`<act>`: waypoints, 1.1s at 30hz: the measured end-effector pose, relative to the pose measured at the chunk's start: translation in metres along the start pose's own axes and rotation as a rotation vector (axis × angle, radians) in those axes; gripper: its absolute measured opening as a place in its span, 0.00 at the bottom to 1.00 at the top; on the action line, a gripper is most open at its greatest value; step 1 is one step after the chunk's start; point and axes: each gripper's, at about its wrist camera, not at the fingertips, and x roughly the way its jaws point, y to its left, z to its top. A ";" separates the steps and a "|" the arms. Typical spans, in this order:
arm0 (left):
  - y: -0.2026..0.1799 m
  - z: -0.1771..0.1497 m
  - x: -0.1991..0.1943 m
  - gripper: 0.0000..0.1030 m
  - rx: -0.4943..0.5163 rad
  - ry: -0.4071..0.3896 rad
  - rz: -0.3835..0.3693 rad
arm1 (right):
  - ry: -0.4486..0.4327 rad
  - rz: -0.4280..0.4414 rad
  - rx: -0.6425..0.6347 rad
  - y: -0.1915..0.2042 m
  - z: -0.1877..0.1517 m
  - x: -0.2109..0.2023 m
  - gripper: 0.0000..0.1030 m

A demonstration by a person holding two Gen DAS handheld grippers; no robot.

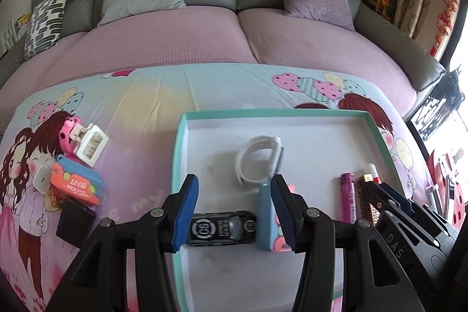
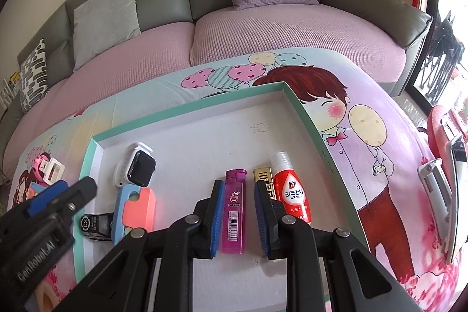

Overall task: Organize rigid objects
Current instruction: 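Lower the block and gold box into the tray and open both tools, then withdraw both open tools from the tray back toward the item pile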

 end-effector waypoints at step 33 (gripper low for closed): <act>0.049 0.002 0.006 0.96 -0.145 -0.059 0.243 | -0.015 -0.024 -0.002 0.008 -0.001 0.004 1.00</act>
